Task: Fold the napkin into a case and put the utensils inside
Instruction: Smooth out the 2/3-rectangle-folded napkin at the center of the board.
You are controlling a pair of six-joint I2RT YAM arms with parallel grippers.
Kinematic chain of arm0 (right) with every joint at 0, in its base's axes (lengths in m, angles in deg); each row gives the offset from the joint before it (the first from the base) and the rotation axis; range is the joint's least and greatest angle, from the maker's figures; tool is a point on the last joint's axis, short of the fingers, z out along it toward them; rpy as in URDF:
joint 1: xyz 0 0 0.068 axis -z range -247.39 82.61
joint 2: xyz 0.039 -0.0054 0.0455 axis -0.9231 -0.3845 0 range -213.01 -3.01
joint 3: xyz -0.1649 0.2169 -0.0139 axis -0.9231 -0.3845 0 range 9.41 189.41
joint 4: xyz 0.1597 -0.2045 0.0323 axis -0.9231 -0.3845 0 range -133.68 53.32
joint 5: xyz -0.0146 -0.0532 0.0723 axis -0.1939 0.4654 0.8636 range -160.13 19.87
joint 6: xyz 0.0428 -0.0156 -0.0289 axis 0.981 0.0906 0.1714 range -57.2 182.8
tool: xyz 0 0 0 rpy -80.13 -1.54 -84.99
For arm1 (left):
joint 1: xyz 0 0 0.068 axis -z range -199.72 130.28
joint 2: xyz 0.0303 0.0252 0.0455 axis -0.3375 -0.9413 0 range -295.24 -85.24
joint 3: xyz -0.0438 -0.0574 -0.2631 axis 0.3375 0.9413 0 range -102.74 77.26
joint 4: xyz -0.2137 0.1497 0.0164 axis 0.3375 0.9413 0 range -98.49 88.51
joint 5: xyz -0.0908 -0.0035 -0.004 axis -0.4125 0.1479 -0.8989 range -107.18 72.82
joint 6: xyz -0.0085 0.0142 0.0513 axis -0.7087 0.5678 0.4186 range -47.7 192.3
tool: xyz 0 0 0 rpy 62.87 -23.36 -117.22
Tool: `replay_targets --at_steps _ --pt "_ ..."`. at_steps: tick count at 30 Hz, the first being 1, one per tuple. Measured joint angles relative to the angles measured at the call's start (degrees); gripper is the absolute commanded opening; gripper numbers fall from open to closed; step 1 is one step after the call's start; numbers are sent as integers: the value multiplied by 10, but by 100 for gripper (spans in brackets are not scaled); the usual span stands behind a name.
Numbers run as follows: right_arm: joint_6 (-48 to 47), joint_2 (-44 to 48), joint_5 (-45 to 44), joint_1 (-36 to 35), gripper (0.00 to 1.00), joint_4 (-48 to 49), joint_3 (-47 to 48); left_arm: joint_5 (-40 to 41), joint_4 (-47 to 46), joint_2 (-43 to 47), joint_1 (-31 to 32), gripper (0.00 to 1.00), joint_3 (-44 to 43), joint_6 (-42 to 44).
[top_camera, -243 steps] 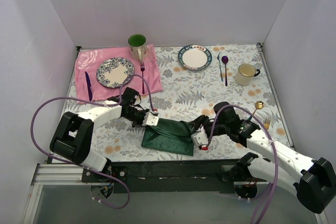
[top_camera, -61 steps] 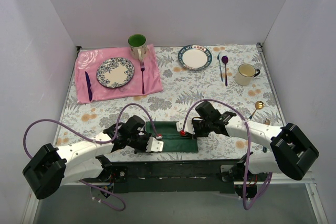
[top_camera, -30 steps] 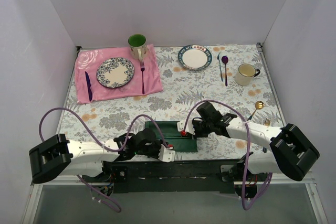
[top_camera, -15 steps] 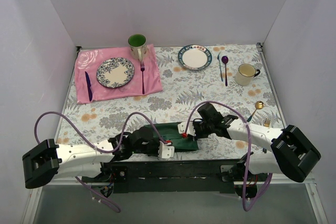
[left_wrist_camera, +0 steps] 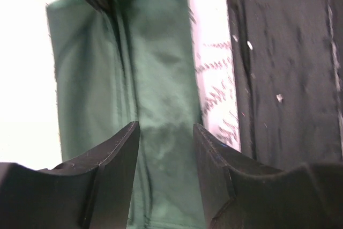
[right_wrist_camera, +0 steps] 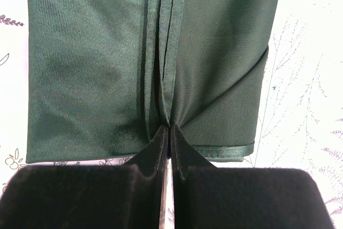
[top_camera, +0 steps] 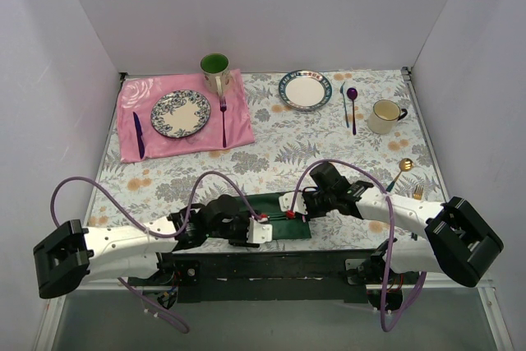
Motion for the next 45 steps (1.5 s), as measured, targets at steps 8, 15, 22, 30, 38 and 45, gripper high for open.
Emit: replay_targets --at_steps 8,15,22,30,38,45 --pt "5 -6 3 0 1 -1 3 84 -132 -13 84 44 29 21" --pt "11 -9 7 1 1 -2 5 158 -242 -112 157 45 40 49" --pt "21 -13 11 1 1 -4 9 196 -335 -207 202 44 39 83" --pt "34 -18 13 1 1 -7 14 231 -416 -289 212 39 24 119" --pt "37 -19 14 1 1 -7 15 244 -433 -300 212 31 4 129" --pt "38 -19 14 1 1 -7 15 256 -429 -317 210 16 1 108"
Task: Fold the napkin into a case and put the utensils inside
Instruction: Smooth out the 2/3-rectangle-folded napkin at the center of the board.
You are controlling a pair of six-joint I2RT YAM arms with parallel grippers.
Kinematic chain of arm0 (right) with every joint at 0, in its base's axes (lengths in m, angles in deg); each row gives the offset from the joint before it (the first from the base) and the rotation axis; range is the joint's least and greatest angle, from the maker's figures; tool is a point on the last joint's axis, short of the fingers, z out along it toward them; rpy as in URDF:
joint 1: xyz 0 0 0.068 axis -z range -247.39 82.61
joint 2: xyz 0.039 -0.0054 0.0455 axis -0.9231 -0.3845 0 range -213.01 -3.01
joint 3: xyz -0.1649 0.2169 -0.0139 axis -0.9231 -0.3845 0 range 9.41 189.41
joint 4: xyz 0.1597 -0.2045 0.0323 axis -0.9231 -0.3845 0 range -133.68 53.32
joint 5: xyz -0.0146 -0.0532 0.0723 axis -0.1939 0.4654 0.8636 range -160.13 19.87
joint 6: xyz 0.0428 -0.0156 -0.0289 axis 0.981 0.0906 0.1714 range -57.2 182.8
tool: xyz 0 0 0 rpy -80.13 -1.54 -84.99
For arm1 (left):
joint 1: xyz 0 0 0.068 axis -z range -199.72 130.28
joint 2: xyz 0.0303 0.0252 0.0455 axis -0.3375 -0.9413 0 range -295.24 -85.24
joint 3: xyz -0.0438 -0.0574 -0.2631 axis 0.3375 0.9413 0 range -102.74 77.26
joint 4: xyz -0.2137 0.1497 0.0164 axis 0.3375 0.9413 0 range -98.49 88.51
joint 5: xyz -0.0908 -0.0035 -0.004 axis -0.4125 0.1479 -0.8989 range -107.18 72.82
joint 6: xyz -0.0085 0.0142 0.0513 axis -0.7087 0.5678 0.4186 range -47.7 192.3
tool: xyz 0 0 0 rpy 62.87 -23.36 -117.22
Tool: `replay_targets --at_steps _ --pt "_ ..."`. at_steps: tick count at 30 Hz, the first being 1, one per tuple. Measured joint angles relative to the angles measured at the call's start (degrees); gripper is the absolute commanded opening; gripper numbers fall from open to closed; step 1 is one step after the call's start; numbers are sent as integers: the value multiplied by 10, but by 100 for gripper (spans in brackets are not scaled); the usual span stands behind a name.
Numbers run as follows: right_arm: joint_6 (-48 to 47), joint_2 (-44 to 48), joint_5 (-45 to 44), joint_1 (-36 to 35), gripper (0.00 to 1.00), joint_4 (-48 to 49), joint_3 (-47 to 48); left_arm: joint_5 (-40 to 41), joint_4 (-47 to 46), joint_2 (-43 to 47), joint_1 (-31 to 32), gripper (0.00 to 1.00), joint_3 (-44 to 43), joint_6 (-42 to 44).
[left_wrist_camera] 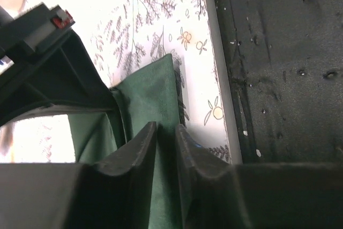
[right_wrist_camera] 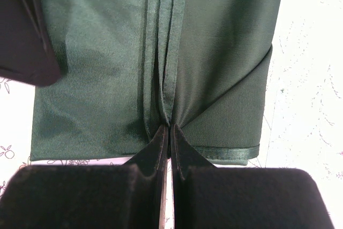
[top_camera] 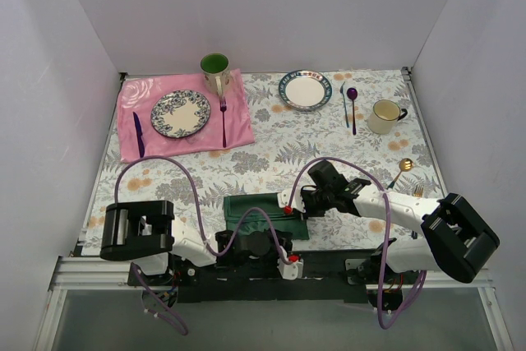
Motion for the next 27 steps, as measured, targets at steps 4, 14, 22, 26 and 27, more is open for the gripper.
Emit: replay_targets --at_steps 4,14,22,26,27 --pt "0 0 6 0 1 -2 0 0 10 7 -10 1 0 -16" --pt "-3 8 15 0 1 -7 -5 -25 64 86 -38 0 3 -80" --pt "-5 19 21 0 1 -6 -15 -62 112 106 -75 0 2 -143" --pt "-5 23 23 0 1 -1 -20 -71 121 113 -78 16 2 -152" --pt "-5 23 23 0 1 0 -21 -73 122 115 -78 21 3 -152"
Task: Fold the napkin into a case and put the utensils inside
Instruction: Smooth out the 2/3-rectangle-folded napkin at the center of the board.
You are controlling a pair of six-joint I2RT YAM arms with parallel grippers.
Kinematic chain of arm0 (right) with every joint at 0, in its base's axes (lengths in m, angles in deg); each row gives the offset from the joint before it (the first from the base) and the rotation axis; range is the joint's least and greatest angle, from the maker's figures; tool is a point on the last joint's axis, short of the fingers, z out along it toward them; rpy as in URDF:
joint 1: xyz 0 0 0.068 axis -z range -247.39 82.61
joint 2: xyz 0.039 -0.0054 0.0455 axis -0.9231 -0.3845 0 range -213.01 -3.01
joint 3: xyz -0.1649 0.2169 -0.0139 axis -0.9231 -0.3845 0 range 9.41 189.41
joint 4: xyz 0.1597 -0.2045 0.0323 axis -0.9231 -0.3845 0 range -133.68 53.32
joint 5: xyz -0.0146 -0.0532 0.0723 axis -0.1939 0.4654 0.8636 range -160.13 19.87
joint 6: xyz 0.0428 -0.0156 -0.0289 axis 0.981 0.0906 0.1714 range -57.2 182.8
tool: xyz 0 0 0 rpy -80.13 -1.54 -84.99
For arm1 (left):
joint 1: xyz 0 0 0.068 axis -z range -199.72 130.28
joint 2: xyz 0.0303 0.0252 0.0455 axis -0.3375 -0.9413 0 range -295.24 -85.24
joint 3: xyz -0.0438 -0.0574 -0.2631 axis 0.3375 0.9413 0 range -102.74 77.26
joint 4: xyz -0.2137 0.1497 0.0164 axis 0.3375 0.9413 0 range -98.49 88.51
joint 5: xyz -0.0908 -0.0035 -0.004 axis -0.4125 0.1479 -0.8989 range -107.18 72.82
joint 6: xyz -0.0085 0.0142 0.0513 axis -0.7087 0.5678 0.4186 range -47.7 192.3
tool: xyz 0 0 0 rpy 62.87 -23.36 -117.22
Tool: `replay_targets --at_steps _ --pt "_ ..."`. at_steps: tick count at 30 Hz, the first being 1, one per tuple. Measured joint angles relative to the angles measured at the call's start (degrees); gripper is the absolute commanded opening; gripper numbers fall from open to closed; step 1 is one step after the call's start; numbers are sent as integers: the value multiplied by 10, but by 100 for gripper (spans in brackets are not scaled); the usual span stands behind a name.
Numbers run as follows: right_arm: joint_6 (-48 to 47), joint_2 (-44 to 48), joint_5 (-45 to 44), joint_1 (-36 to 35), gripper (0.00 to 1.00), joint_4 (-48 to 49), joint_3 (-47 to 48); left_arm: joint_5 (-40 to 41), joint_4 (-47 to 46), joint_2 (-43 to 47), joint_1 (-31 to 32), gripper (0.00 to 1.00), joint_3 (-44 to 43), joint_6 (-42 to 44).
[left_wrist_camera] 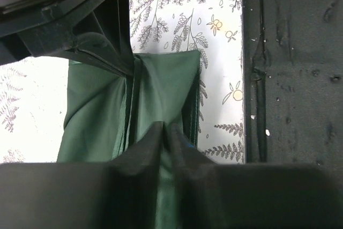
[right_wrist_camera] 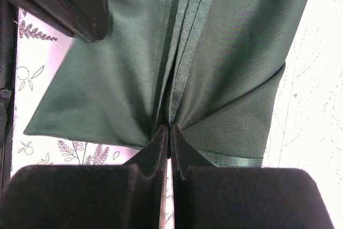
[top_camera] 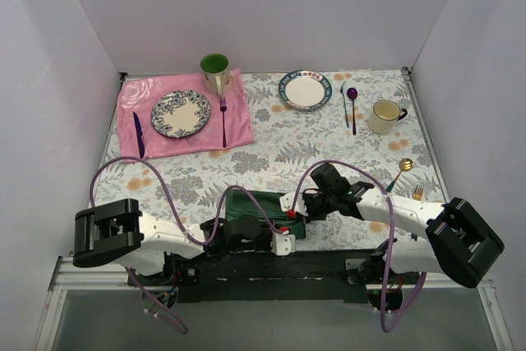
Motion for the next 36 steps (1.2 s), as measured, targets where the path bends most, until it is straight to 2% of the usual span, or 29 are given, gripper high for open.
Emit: replay_targets --at_steps 2,9,13,16,20,24,30,33,36 --pt "1 -1 0 0 1 0 0 -3 4 5 0 30 1 -1" --pt "4 -6 3 1 1 1 3 2 30 14 0 42 3 2" --pt "3 -5 2 1 1 1 3 -5 93 107 -13 50 22 -2" --pt "1 -4 2 1 1 1 2 -32 164 212 -58 51 16 -22" --pt "1 -4 0 1 1 1 2 -83 264 278 -148 52 -28 -46" --pt "1 -5 -7 0 1 -10 9 -160 355 257 -259 54 -91 -70" --pt "1 -3 -25 1 1 -35 19 -340 441 156 -424 53 -179 -153" --pt "2 -2 -31 1 1 -36 19 -440 441 103 -462 53 -203 -217" --pt "2 -5 -37 0 1 -32 19 -516 425 62 -467 50 -205 -283"
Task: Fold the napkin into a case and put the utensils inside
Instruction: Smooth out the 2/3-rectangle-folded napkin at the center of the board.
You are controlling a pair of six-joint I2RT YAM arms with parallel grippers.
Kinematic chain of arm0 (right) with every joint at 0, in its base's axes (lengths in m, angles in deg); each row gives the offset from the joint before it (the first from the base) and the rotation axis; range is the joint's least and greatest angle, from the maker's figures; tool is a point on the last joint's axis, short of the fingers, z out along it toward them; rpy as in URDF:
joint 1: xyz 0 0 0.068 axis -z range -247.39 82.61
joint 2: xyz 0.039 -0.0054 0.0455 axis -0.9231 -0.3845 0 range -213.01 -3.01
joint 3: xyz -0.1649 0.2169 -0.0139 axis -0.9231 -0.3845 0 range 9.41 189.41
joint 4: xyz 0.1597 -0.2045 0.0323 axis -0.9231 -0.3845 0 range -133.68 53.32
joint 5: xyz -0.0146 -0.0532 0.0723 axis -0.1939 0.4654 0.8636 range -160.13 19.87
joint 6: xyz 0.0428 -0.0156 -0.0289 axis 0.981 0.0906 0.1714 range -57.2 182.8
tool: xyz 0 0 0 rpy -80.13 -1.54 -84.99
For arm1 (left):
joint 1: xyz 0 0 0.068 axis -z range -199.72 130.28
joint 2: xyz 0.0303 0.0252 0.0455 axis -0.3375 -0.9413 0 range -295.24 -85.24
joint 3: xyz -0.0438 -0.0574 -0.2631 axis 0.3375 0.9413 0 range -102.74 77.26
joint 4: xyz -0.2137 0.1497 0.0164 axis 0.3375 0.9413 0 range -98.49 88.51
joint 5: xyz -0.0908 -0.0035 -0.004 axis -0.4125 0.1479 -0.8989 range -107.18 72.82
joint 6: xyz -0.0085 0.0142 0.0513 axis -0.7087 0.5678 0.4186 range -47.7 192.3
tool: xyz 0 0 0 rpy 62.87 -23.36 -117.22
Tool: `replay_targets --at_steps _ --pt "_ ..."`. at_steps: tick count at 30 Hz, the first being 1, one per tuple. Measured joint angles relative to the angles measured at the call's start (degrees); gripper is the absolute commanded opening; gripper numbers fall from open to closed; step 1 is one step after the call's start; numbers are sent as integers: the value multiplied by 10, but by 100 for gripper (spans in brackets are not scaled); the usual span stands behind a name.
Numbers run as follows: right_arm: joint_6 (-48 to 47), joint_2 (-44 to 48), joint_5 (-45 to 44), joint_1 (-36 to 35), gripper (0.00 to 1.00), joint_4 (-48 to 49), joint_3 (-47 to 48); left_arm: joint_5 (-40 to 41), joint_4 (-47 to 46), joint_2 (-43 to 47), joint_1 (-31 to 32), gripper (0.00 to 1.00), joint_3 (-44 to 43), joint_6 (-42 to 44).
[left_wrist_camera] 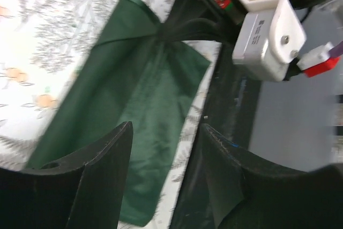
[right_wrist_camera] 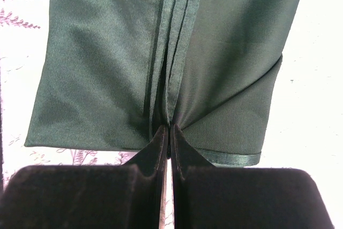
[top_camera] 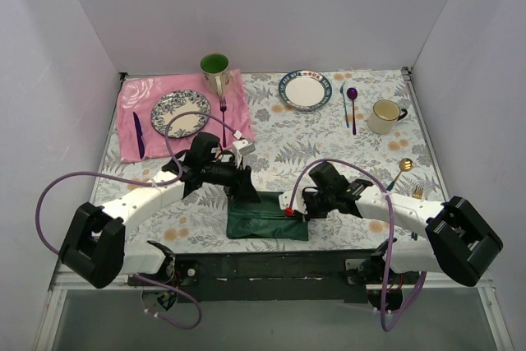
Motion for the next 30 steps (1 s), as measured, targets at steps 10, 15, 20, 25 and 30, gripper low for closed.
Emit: replay_targets --at_steps 10,15,20,25,30 --pt "-2 -3 -19 0 1 20 -1 -107 -151 -135 -22 45 40 -194" --pt "-6 -3 -24 0 1 30 -5 -125 -235 -209 -53 47 54 -279" --pt "-12 -1 -27 0 1 42 -10 -132 -305 -270 -65 45 59 -338" --pt "-14 12 -35 0 21 38 -10 -146 -325 -341 -79 41 61 -367" --pt "-8 45 -34 0 67 4 -1 -156 -314 -352 -85 40 51 -367"
